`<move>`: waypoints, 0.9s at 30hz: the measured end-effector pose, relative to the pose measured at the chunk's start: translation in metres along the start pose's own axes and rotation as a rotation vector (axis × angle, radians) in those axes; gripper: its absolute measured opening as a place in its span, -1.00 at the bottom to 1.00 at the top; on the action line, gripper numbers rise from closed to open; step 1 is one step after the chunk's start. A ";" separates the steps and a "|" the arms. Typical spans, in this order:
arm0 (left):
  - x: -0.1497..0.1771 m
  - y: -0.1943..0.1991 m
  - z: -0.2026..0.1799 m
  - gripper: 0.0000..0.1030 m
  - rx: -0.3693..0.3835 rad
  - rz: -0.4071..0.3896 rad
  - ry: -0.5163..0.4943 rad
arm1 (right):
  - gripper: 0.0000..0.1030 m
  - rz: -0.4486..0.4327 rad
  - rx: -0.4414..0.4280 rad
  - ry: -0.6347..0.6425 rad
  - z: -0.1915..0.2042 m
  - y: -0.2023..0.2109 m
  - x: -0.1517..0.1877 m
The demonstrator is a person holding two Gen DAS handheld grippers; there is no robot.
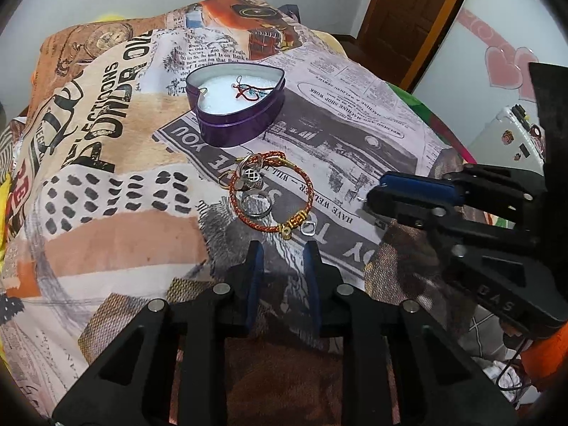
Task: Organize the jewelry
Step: 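Grasp a small silver earring with the right tool while the left tool grasps the red-and-gold beaded bracelet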
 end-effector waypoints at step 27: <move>-0.018 0.019 0.004 -0.93 -0.061 -0.093 -0.009 | -0.76 -0.029 0.010 -0.030 -0.011 0.009 -0.007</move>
Point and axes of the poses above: each gripper's, at about its wrist camera, not at the fingertips, and y roughly against the way its jaws point, z to its left, x to its underside, the point moved 3 cm from there along -y, roughly the way its jaws point, and after that the axes turned 13 degrees about -z, right-handed, at the moved point
